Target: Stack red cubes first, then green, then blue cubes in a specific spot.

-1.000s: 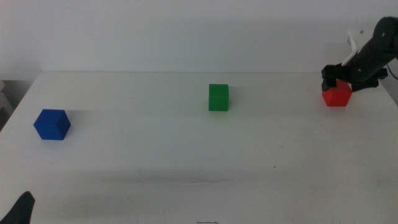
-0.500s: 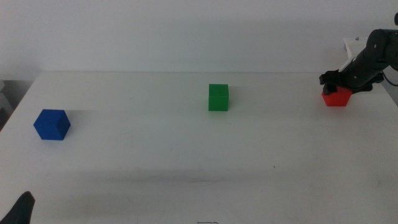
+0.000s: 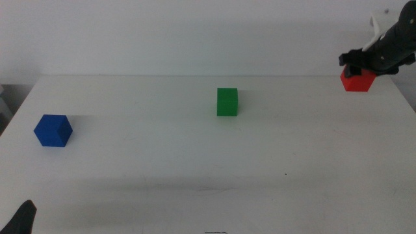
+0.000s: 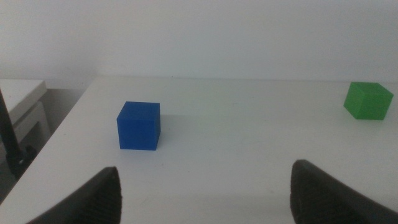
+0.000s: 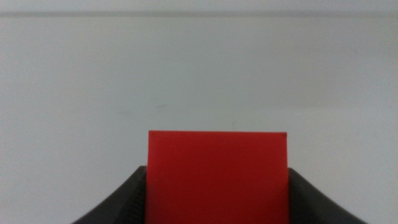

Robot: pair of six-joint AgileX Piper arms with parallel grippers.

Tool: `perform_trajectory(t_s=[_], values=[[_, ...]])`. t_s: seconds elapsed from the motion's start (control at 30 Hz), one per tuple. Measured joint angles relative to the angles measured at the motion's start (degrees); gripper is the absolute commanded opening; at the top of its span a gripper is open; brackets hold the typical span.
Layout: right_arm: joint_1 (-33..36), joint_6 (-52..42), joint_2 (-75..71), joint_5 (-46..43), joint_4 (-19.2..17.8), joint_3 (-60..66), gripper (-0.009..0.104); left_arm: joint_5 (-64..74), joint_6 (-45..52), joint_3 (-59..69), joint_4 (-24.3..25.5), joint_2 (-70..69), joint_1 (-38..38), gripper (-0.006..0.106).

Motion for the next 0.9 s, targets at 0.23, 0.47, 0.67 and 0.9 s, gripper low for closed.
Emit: perform_trajectory(t_s=[0.23,0.47,0.67,0.9], values=[[11.25,17.25,-18.23,-8.16,-7.94,24.72,-0.001,0.00,0.00,0.00,0.00,0.00,0.00,0.092],[31.39,41.40,-20.55,-3.36,-22.48,26.93,-0.001,0.00,0.00,0.00,0.00,0.00,0.00,0.092],[42.24,56.91,-16.62,-3.26,-26.65,26.81,-0.001,0.00,0.00,0.00,0.00,0.00,0.00,0.092],[46.80,61.26,-10.31,-3.32,-26.87,23.99,-0.001,0.00,0.00,0.00,0.00,0.00,0.00,0.092]])
